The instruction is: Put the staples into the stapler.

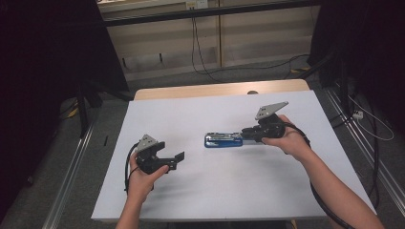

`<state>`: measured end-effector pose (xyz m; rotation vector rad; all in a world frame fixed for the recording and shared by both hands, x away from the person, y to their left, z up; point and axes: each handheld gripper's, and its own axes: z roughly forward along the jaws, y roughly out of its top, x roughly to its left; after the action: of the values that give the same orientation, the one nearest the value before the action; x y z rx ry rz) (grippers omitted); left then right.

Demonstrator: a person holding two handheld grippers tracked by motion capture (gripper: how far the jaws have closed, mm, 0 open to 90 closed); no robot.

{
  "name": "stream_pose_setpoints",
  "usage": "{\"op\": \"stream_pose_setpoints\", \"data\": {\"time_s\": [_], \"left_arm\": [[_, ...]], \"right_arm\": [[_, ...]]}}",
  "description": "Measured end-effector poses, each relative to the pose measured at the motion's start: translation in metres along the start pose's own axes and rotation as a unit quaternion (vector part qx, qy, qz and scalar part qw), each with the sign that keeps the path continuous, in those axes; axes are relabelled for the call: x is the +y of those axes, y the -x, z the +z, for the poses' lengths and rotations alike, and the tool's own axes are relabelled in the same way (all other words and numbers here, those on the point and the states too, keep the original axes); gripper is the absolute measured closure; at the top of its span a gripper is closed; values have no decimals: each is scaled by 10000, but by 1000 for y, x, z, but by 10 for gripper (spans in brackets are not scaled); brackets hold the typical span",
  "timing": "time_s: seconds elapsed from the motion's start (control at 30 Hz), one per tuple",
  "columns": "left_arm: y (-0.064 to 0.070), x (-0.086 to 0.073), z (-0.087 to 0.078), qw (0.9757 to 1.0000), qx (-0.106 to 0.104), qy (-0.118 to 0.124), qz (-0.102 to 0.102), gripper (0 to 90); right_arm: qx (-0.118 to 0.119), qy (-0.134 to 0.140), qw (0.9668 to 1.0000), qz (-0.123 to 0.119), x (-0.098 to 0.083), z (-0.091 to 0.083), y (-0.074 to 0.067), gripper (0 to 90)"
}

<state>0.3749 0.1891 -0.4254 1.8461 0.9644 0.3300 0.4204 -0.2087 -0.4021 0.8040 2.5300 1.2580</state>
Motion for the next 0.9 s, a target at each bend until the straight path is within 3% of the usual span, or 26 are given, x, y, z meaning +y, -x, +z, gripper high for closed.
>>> {"op": "stream_pose_setpoints", "data": {"time_s": [0.9], "left_arm": [[-2, -1, -1, 10000, 41, -28, -31, 62]], "right_arm": [[177, -43, 9993, -329, 24, 17, 9, 789]]}}
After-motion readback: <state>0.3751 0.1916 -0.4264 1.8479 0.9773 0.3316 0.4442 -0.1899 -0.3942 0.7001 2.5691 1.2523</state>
